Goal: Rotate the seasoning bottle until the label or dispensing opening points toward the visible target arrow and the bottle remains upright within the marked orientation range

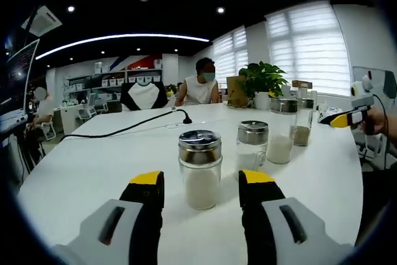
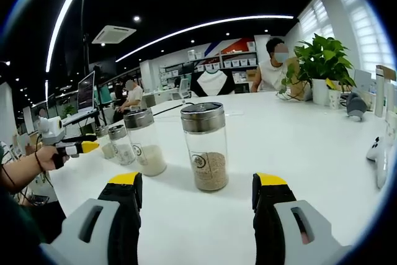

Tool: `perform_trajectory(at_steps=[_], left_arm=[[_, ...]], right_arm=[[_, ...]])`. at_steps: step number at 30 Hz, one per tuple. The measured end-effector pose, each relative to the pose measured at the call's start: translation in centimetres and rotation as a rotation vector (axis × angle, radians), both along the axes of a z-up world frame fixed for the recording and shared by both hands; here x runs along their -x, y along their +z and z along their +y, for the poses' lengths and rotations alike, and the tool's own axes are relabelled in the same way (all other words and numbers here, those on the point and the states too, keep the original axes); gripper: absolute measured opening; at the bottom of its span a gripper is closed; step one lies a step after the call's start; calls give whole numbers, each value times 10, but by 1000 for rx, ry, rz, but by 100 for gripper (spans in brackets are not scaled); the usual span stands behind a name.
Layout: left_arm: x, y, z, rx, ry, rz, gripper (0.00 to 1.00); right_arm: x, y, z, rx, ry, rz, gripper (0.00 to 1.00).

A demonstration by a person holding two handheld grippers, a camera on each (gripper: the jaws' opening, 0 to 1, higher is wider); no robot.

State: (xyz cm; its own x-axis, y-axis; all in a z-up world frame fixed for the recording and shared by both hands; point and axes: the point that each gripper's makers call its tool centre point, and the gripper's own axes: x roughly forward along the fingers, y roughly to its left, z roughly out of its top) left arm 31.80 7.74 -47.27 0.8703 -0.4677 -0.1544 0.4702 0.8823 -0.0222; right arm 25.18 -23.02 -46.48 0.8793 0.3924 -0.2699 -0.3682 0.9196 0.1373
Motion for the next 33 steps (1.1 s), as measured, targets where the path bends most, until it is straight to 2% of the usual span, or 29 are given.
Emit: perform_trajectory(at_steps=[6, 8, 10, 13, 16, 18, 22, 24, 33], left_arm=[[2, -1, 3, 17, 95, -18, 50], [1, -3, 3, -8, 122, -18, 50], [0, 0, 2, -3, 148, -35, 50], [-3, -1, 2, 11, 187, -14, 49], [-5, -1, -2, 9, 192, -13, 47], [-7, -4, -3, 14, 211, 1, 47], [-10, -3, -3, -4, 262, -12, 47], [-13, -4, -2, 14, 283, -10, 47], [-16, -7, -8, 16, 302, -3, 43]], right_arm=[[-1, 2, -1, 1, -1, -3, 73], [-2, 2, -1, 1, -1, -2, 73], [-1, 2, 0, 2, 1, -4, 73], [-1, 1, 0, 1, 0, -1, 73], [-1, 1, 1, 1, 0, -2, 73], [-1, 1, 0, 3, 0, -1, 73], [-1, -1, -1, -2, -9, 4, 73], [0, -2, 0, -2, -9, 6, 73], [1, -1, -2, -3, -23, 0, 73]])
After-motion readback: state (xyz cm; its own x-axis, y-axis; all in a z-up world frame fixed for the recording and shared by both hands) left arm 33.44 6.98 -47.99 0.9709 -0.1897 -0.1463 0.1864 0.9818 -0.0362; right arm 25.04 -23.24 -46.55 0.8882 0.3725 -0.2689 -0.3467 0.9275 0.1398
